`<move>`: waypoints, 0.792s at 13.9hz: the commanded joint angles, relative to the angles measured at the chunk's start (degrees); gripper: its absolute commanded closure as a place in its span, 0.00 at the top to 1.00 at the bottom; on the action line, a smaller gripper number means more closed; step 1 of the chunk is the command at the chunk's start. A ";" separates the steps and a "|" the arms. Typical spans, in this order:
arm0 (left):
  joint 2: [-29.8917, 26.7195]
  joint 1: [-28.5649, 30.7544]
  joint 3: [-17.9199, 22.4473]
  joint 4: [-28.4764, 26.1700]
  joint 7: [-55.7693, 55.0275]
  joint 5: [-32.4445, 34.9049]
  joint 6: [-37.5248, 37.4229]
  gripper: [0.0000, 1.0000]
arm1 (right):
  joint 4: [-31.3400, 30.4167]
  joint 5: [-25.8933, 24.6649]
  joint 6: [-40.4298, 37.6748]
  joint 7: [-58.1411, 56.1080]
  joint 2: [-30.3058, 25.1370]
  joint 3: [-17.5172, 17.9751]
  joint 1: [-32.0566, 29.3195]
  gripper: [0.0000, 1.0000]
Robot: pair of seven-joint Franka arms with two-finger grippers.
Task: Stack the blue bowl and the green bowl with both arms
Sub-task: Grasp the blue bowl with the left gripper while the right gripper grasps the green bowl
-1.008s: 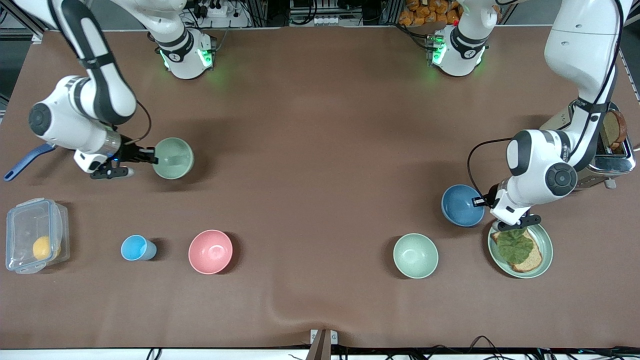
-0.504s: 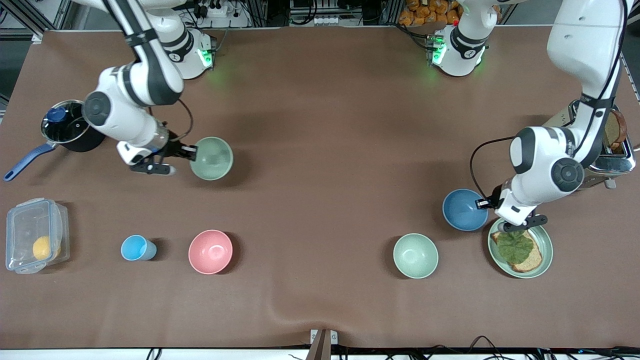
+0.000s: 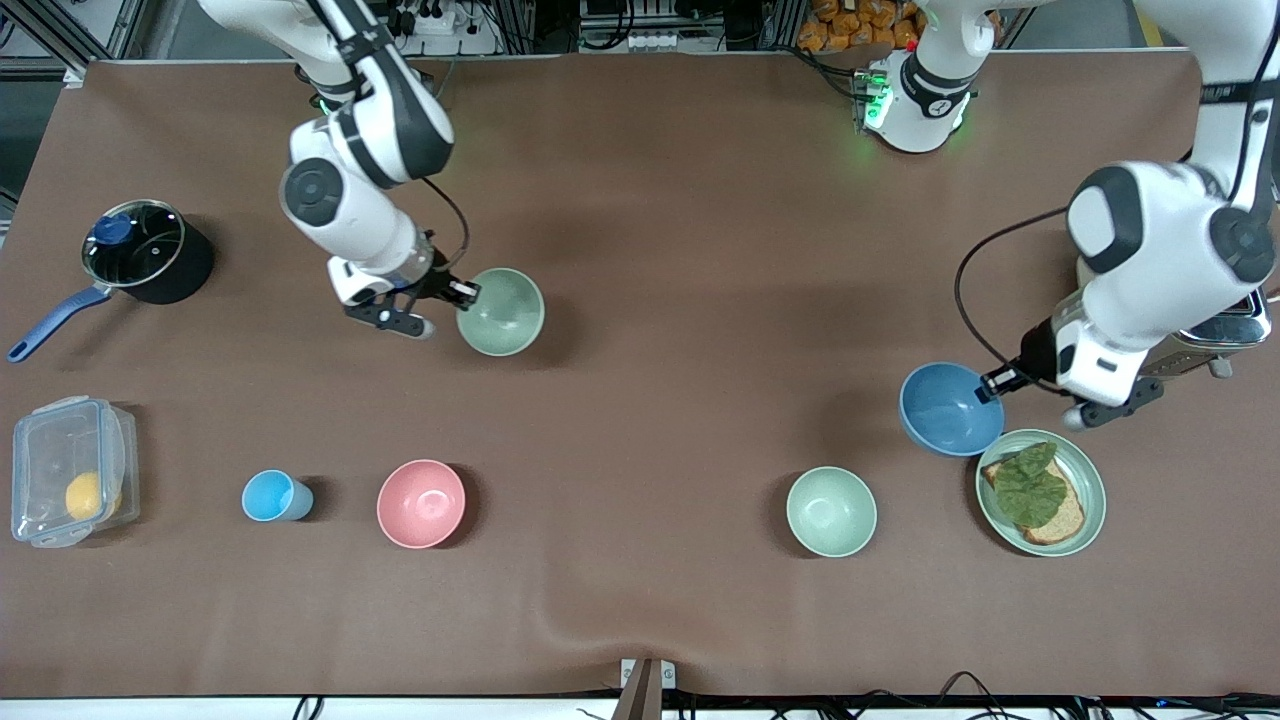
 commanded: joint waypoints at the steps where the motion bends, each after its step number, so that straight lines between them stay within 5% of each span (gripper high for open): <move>1: -3.93 0.43 -0.56 -1.35 -0.25 -6.57 -2.32 0.00 | 3.47 0.65 1.34 6.35 3.86 -0.62 4.02 0.00; 11: -3.76 0.17 -3.02 10.79 -2.96 -21.79 -17.71 0.00 | 10.33 -0.23 7.75 21.22 14.49 -0.79 14.13 0.00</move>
